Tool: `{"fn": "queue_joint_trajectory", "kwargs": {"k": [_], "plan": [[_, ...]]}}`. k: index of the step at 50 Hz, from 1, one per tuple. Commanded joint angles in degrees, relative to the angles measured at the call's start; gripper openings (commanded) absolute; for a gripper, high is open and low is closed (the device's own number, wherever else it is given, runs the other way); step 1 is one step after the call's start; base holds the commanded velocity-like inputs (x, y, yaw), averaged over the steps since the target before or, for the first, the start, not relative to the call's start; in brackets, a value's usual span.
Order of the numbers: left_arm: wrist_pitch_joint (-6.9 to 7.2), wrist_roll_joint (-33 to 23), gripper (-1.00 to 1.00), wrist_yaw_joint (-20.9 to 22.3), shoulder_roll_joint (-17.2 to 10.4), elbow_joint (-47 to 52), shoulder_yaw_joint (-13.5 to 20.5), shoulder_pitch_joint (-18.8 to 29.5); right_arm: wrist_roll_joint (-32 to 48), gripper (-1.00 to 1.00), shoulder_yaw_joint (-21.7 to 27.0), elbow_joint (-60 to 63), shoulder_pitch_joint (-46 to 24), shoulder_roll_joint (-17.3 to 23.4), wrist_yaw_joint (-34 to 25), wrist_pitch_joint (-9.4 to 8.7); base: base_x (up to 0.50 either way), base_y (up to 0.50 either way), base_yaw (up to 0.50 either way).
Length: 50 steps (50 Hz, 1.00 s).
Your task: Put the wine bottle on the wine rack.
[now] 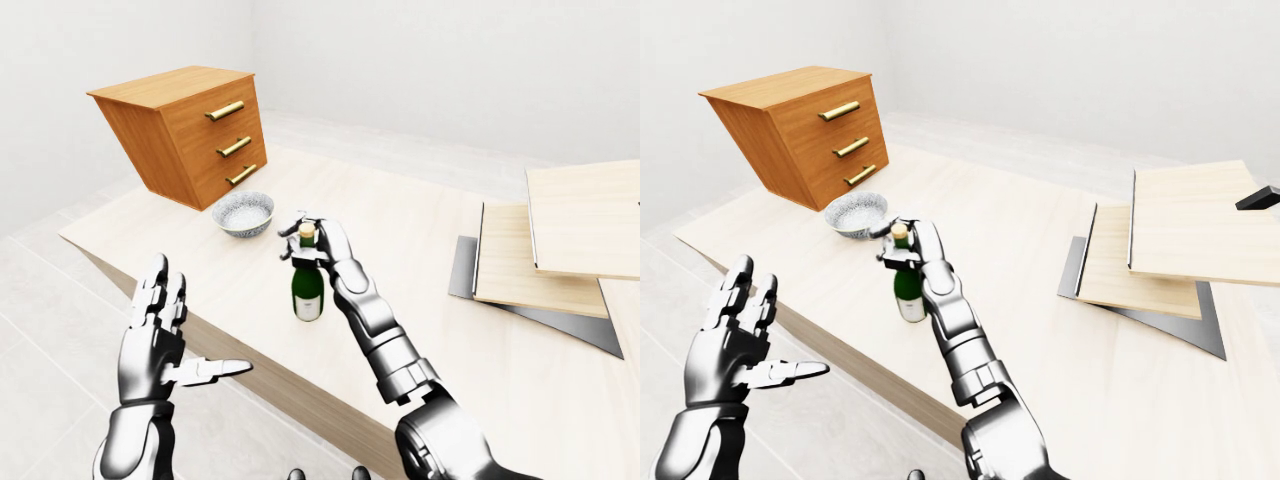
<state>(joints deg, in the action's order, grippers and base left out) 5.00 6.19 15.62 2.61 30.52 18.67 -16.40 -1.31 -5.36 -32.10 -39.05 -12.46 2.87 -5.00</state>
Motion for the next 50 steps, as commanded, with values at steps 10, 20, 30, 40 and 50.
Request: {"fn": "queue_joint_trajectory", "kwargs": {"k": [10, 20, 30, 40, 50], "plan": [[0.00, -0.1, 1.00, -0.2, 0.2, 0.1, -0.7, -0.4, -0.2, -1.00, -0.2, 2.1, 1.8, 0.0, -0.7, 0.00, 0.00, 0.00, 0.00], [0.00, -0.4, 1.00, -0.4, 0.4, 1.6, -1.3, -0.7, -0.8, -1.00, -0.2, 6.7, 3.5, 0.6, -0.8, 0.00, 0.00, 0.00, 0.00], [0.00, -0.2, 1.00, -0.3, 0.4, 3.1, -1.1, -0.9, -2.2, -1.00, 0.1, 15.9, 5.0, 2.0, -0.7, 0.00, 0.00, 0.00, 0.00], [0.00, -0.2, 1.00, -0.4, 0.3, 1.9, -0.8, -0.2, -3.6, -1.00, 0.8, 23.2, 5.6, 3.5, -0.1, 0.00, 0.00, 0.00, 0.00], [0.00, 0.0, 1.00, -0.4, 0.1, 1.2, -0.6, 0.2, -5.6, -1.00, 2.2, 31.0, 5.3, 5.9, 0.8, 0.00, 0.00, 0.00, 0.00]]}}
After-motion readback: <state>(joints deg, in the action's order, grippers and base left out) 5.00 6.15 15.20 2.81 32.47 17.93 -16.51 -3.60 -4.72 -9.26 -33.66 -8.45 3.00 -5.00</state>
